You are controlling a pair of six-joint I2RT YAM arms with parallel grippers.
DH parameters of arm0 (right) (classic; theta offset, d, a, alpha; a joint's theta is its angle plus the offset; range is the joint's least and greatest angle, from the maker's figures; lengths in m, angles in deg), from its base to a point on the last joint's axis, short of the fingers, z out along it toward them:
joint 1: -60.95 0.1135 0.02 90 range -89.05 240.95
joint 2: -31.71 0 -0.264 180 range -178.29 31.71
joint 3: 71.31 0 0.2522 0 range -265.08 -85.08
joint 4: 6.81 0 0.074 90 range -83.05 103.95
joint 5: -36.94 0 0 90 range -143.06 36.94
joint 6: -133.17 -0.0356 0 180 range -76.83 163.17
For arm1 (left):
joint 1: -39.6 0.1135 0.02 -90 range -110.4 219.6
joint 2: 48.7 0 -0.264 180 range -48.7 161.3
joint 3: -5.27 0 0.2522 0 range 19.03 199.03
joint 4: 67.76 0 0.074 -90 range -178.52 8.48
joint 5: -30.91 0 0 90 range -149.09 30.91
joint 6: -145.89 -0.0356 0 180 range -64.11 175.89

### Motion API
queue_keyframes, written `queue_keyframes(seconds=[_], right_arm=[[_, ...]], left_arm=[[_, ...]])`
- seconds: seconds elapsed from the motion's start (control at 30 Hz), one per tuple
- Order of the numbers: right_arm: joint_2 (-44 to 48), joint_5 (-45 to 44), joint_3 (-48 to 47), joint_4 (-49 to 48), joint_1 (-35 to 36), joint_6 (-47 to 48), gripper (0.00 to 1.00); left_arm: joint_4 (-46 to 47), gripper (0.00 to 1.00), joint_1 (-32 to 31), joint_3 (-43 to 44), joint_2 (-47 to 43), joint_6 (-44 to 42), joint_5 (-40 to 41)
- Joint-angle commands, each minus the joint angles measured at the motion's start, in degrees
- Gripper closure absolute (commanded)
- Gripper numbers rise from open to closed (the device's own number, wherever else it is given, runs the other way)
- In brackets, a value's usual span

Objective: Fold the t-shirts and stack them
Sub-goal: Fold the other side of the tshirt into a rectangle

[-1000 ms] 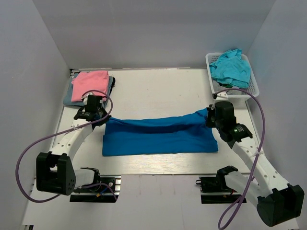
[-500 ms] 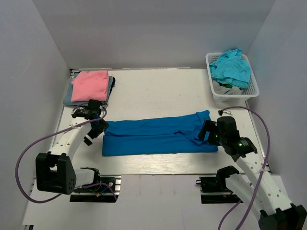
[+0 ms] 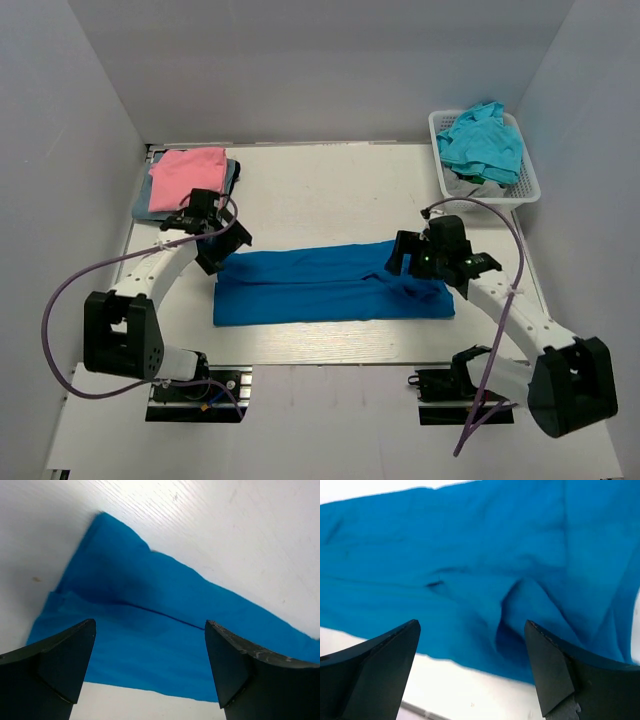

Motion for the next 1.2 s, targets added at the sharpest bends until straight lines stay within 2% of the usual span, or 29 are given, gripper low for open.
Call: queue_keyframes(seconds=[0.0, 0.17, 0.4, 0.53, 0.63, 0.73, 0.83, 0.87, 0.97, 1.17], right_arm=[[-5.0, 0.2, -0.7, -11.6, 0.4, 4.3, 0.10], [-11.9, 2.7, -3.1, -9.9, 1.3, 8.4, 0.10], [-11.6, 9.7, 0.8, -11.1, 4.6, 7.9, 0.10], [-10.4, 23.5, 1.5, -9.4, 7.3, 9.4, 0.10], [-8.2, 26.3, 2.6, -4.7, 9.9, 9.2, 0.10], [-3.6, 24.8, 5.4, 0.9, 11.3, 7.8, 0.10], [3.1, 18.2, 6.1, 6.9, 11.2, 4.6, 0.10], [4.7, 11.0, 4.5, 9.7, 11.0, 3.4, 0.10], [8.3, 1.6, 1.3, 16.6, 11.1, 1.5, 0.10], [11.6, 2.9, -2.8, 14.0, 10.9, 0.0, 0.10]], left_arm=[[9.6, 0.00, -0.2, -3.4, 1.2, -2.2, -8.7], [7.9, 0.00, -0.7, -7.4, 4.9, -2.2, -6.7], [6.0, 0.00, 0.6, -11.1, 10.2, -2.2, -3.6], [4.7, 0.00, 0.6, -10.4, 11.0, -1.6, -1.5], [3.4, 0.00, 0.6, -9.8, 10.3, -1.6, 0.7], [2.2, 0.00, 0.6, -9.2, 9.0, -1.1, 2.1], [1.0, 0.00, 0.6, -8.1, 7.7, -1.1, 2.7], [1.0, 0.00, 0.6, -8.1, 7.0, -1.1, 2.7], [1.0, 0.00, 0.6, -7.5, 6.5, -1.6, 2.7], [0.5, 0.00, 0.6, -7.0, 5.9, -2.2, 2.2]])
